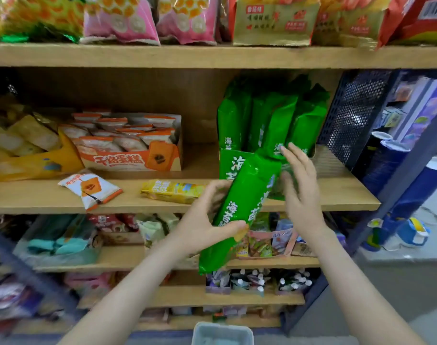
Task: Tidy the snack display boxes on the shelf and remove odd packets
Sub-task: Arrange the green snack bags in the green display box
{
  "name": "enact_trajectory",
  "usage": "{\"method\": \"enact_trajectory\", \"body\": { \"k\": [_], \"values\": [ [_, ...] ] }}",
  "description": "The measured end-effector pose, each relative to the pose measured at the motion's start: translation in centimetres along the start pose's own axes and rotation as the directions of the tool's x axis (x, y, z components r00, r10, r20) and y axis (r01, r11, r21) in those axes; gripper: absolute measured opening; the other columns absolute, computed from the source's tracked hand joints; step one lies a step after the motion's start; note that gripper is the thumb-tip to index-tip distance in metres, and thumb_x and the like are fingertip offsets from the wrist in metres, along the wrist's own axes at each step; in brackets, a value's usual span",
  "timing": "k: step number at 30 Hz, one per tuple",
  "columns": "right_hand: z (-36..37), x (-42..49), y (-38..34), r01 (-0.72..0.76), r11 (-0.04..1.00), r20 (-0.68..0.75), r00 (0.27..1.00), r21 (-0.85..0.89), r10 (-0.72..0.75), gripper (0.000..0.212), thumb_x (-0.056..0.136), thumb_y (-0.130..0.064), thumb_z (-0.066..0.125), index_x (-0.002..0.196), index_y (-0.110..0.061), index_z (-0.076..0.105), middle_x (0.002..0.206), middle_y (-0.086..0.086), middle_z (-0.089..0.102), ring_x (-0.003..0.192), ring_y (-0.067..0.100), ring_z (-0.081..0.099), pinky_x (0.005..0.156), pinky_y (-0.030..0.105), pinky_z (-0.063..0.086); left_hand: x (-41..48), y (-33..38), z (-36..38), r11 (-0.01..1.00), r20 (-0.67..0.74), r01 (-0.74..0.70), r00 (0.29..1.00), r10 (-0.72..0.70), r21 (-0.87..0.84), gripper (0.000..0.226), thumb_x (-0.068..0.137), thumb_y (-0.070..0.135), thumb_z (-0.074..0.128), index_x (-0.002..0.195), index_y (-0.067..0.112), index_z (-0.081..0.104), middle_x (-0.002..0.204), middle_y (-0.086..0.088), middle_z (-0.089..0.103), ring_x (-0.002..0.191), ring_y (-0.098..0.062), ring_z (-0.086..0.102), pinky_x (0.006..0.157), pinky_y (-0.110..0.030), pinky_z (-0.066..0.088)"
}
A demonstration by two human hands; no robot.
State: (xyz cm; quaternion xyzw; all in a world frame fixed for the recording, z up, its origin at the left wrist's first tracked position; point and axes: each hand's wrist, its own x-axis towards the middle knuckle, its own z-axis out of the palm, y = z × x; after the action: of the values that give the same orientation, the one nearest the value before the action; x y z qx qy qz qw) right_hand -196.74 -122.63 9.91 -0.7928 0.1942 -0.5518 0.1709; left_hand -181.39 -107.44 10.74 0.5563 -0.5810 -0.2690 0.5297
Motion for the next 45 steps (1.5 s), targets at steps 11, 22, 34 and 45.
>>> {"method": "enact_trajectory", "body": {
  "k": [11,22,34,45],
  "values": [
    [2.1,-8.0,-3.3,-0.523,0.81,0.565,0.765,0.267,0.308,0.032,0.093,0.004,0.054,0.088,-0.027,0.063,0.089,-0.008,0.062,0.071,-0.008,0.057,0.067,0.009,0.044,-11.1,-7.5,-0.9,0.888,0.062,0.453,0.891,-0.449,-0.081,0.058,0.081,0.012,0.075,0.123,0.042,0.05,0.128,0.026,0.058,0.121,0.004,0.053,0.101,-0.02,0.043],
    [7.9,-15.0,-4.2,-0.767,0.641,0.563,0.529,-0.002,0.635,0.034,0.1,-0.003,0.044,0.073,-0.022,0.055,0.07,-0.008,0.051,0.061,-0.002,0.043,0.061,0.024,0.031,-16.8,-11.6,-2.3,0.713,0.298,0.676,0.73,-0.615,-0.185,0.05,0.093,0.014,0.063,0.138,0.028,0.046,0.131,0.008,0.06,0.113,-0.005,0.062,0.089,-0.025,0.052],
    [10.8,-16.4,-9.5,-0.825,0.532,0.627,0.521,0.194,0.579,0.037,0.094,-0.037,0.057,0.127,-0.022,0.052,0.115,-0.005,0.059,0.106,0.006,0.058,0.084,0.021,0.05,-18.0,-11.1,-2.3,0.749,-0.206,0.645,0.761,-0.615,0.149,0.046,0.084,0.036,0.073,0.113,0.024,0.039,0.098,0.012,0.057,0.089,-0.009,0.059,0.063,-0.02,0.043],
    [10.3,-19.0,-11.8,-0.972,0.202,0.938,0.175,0.117,0.299,0.061,0.07,-0.032,0.079,0.125,-0.025,0.053,0.105,0.004,0.064,0.087,0.02,0.066,0.085,0.034,0.056,-17.1,-9.8,-4.4,0.573,-0.471,-0.032,0.608,-0.639,-0.819,0.044,0.099,0.016,0.05,0.14,0.007,0.04,0.12,-0.008,0.06,0.107,-0.022,0.06,0.091,-0.038,0.049]
  ]
}}
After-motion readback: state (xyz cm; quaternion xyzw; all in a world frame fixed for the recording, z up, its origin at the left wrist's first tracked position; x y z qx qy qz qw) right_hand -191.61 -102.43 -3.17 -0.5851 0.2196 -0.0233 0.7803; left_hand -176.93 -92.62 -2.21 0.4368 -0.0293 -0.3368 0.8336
